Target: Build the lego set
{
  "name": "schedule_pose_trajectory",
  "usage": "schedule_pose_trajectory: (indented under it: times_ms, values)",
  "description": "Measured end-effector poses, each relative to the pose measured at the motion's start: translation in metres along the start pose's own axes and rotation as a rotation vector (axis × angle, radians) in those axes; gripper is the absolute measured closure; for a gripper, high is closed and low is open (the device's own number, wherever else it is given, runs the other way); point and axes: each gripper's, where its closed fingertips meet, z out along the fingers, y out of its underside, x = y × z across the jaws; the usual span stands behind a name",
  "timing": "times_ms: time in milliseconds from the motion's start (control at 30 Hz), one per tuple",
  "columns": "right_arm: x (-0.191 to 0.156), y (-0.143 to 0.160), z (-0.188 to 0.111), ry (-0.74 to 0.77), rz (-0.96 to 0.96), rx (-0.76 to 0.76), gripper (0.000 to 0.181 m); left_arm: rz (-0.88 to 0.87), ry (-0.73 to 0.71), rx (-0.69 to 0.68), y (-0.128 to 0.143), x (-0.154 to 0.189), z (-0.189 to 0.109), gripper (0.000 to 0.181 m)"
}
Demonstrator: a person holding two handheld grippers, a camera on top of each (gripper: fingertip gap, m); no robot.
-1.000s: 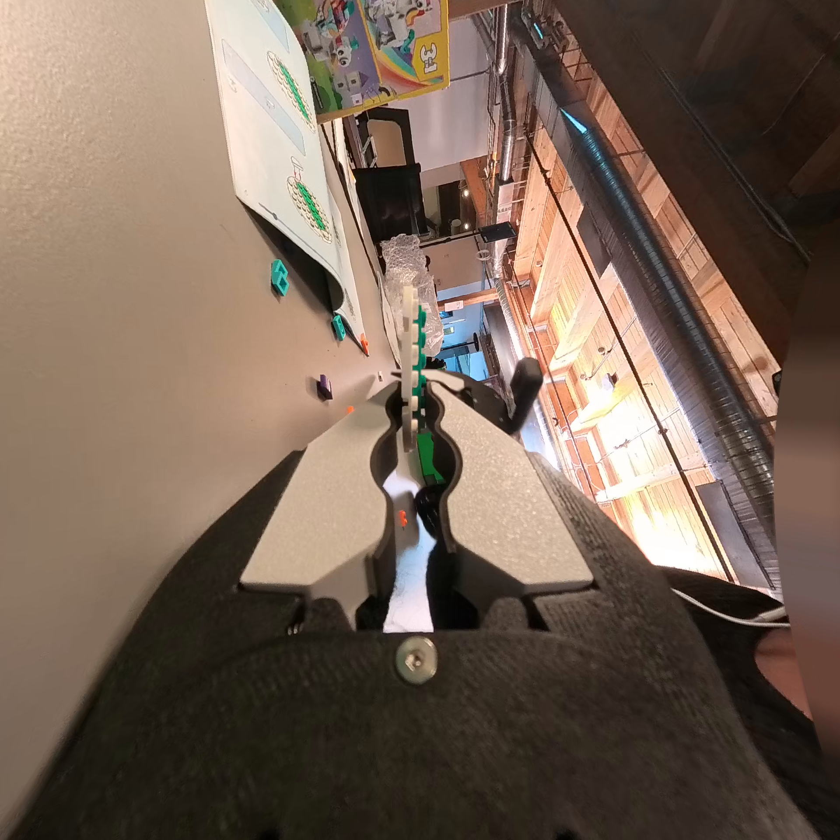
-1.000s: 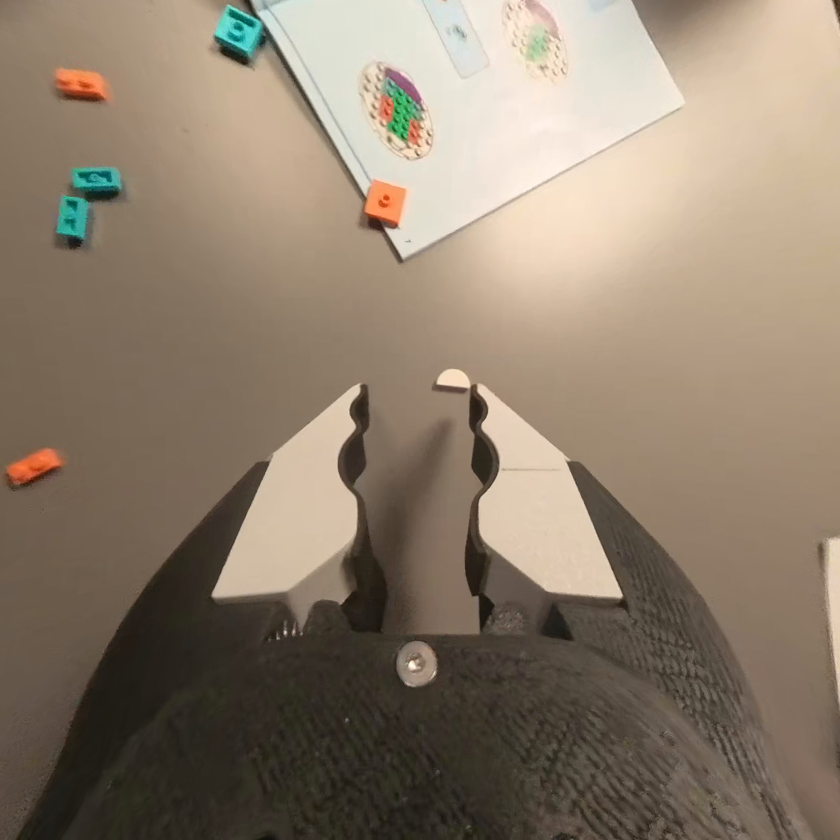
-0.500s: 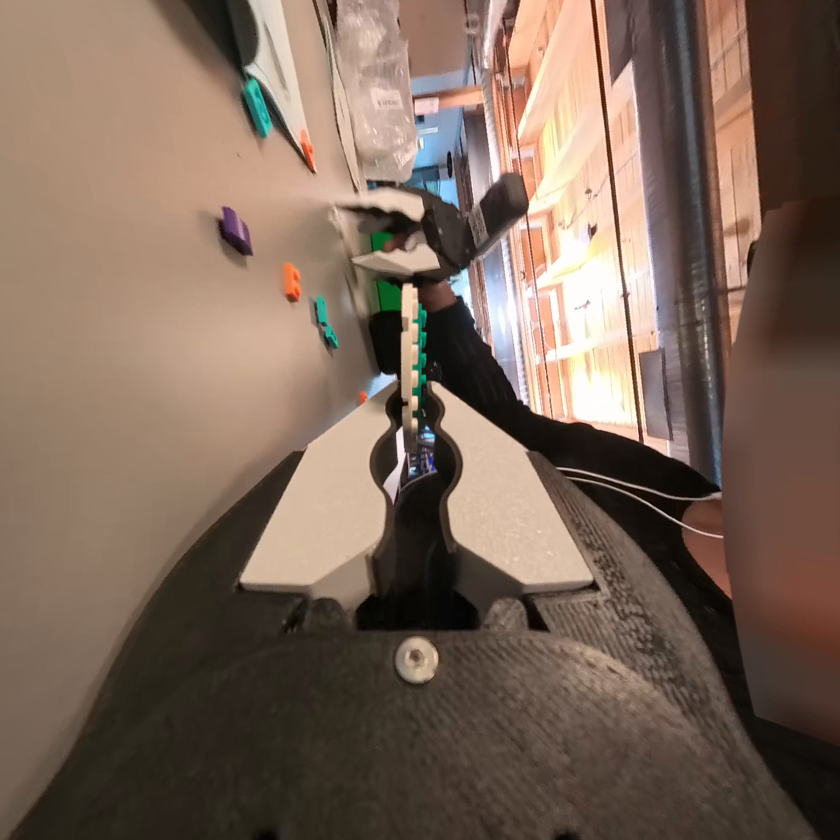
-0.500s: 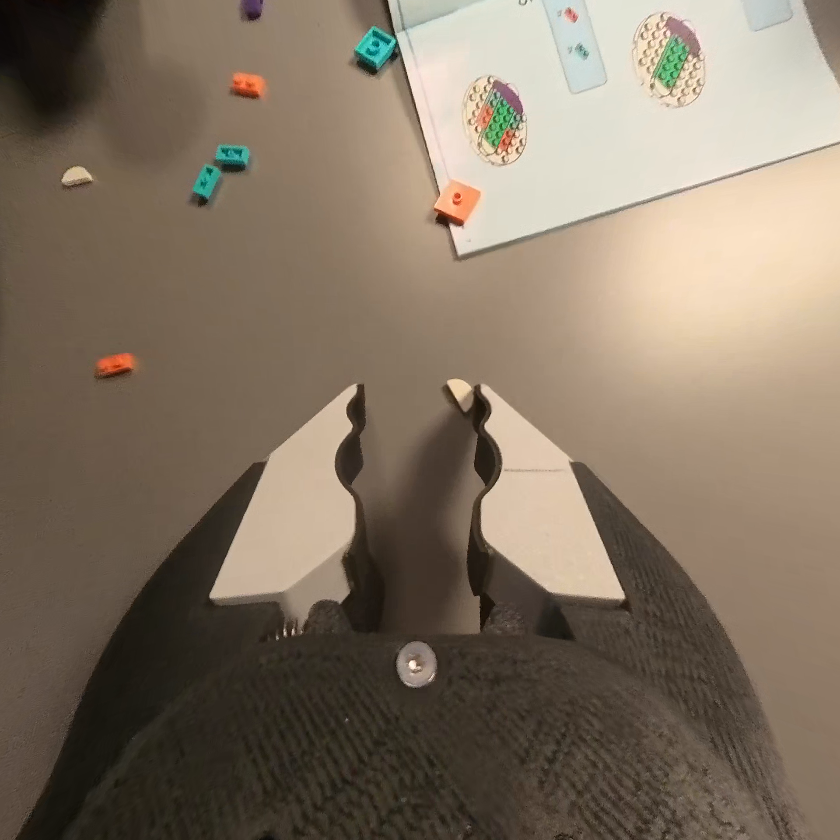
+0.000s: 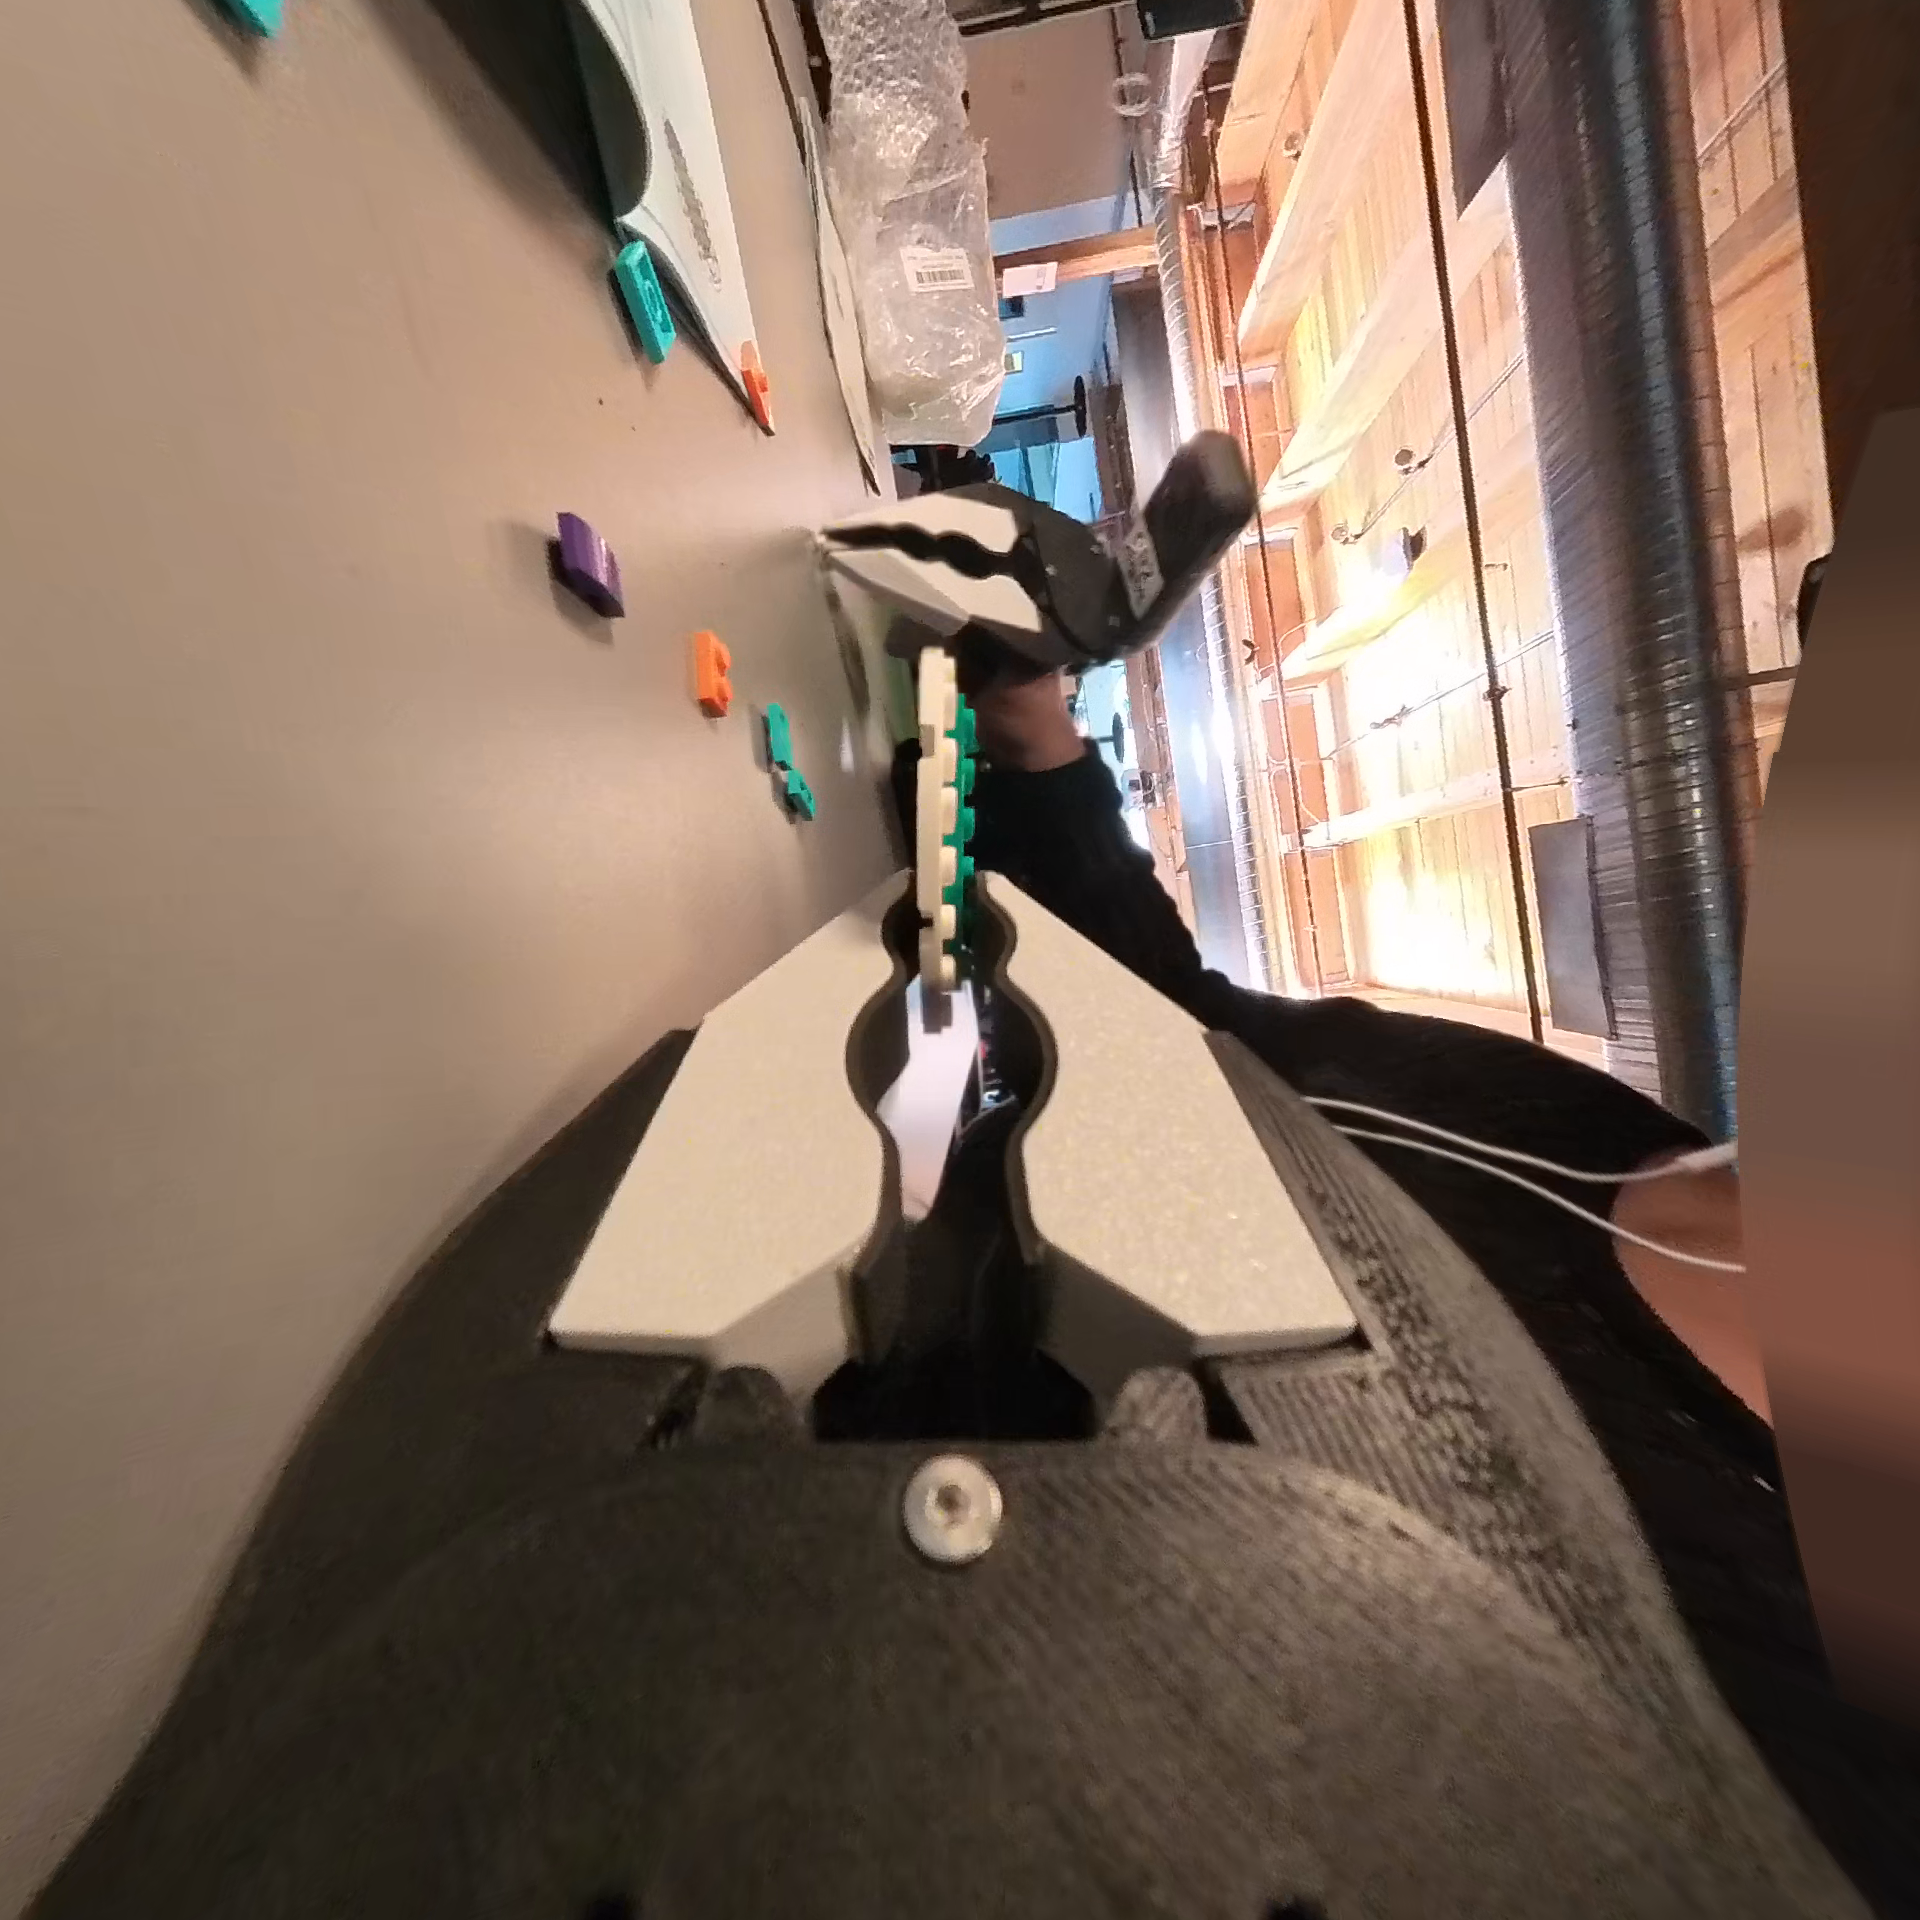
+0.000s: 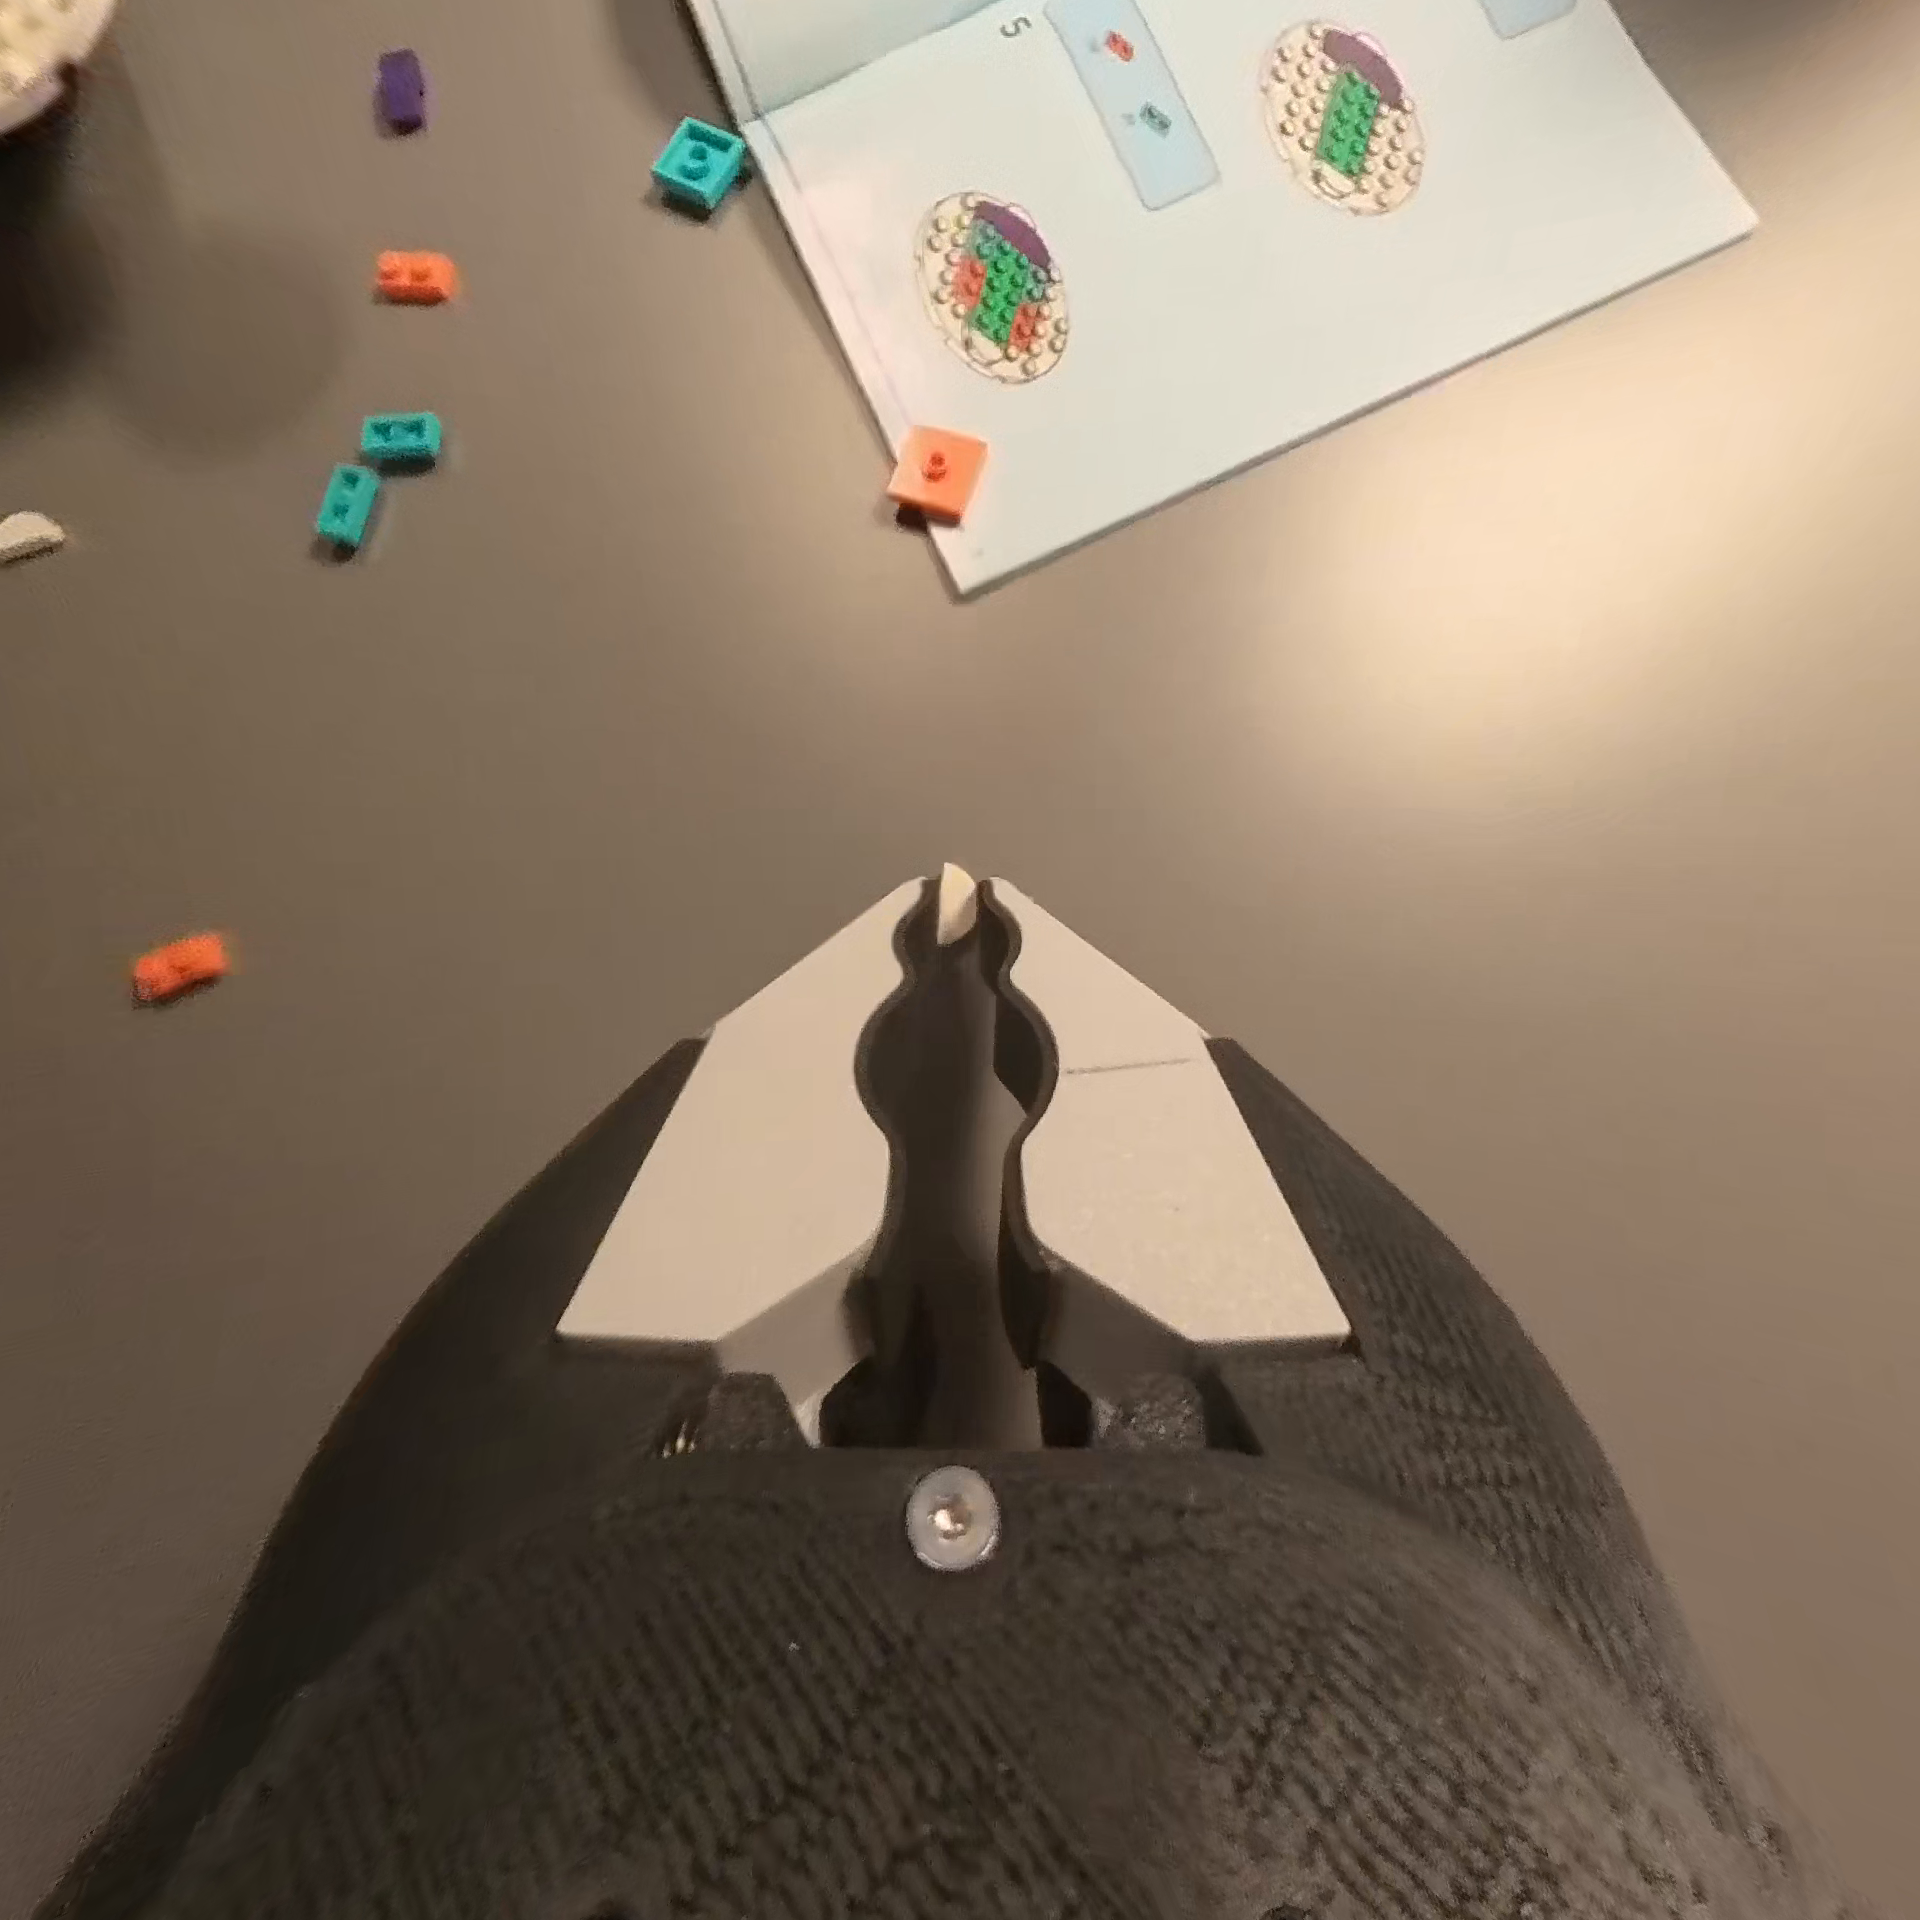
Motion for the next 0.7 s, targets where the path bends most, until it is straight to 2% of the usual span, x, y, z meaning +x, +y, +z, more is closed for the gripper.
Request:
schedule_pose_trajectory:
  times_ms: [33,67,167,267,433,567,700]
  values:
    - [-0.003,-0.011,0.001,0.022,0.004,0.021,0.175,0.004,-0.005,0.0,0.0,-0.001,0.0,0.174]
    - [-0.015,-0.035,0.002,0.018,-0.007,0.086,0.176,0.009,-0.01,0.004,0.0,-0.001,0.001,0.174]
    - [-0.074,-0.113,0.009,-0.041,-0.108,0.245,0.176,0.04,-0.028,0.0,0.002,-0.002,0.003,0.174]
    - [-0.126,-0.153,0.033,-0.107,-0.191,0.272,0.176,0.053,-0.033,-0.014,0.004,-0.002,0.005,0.174]
    - [-0.155,-0.169,0.061,-0.212,-0.081,0.264,0.175,0.034,0.023,0.009,0.003,0.005,0.003,0.174]
    - [-0.158,-0.166,0.071,-0.207,-0.018,0.233,0.176,0.04,0.042,-0.001,0.006,0.008,0.006,0.174]
    - [-0.16,-0.162,0.075,-0.169,-0.043,0.2,0.175,0.04,0.049,0.004,0.005,0.009,0.005,0.174]
